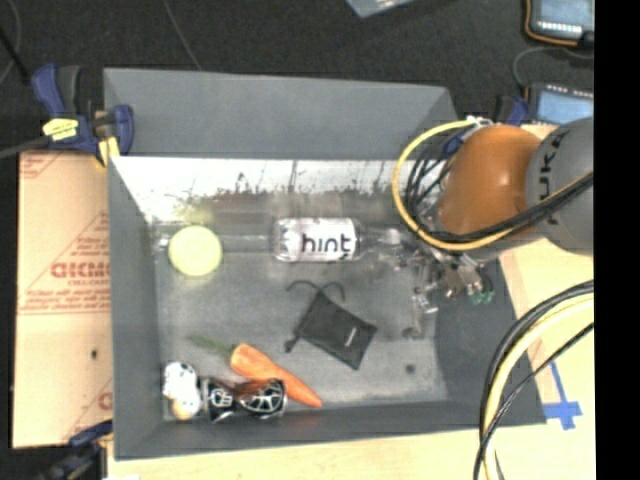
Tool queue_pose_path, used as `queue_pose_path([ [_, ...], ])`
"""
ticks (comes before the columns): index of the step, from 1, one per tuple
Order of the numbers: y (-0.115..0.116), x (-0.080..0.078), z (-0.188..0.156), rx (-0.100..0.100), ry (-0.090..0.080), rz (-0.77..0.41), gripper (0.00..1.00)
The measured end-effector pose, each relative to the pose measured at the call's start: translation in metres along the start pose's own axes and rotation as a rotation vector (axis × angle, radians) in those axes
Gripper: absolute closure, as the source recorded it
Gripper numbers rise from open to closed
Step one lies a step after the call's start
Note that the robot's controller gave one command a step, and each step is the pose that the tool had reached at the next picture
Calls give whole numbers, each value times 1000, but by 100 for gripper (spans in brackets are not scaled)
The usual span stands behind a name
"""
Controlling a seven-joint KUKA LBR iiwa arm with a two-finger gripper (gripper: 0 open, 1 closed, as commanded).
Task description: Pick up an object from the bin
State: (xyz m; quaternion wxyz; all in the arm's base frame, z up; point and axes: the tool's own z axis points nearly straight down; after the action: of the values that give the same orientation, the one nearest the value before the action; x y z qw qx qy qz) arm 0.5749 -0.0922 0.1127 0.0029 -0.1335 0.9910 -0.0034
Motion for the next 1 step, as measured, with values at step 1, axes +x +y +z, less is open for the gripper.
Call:
queue_pose_path([
  [1,31,-18,19,-6,-1,139,0],
])
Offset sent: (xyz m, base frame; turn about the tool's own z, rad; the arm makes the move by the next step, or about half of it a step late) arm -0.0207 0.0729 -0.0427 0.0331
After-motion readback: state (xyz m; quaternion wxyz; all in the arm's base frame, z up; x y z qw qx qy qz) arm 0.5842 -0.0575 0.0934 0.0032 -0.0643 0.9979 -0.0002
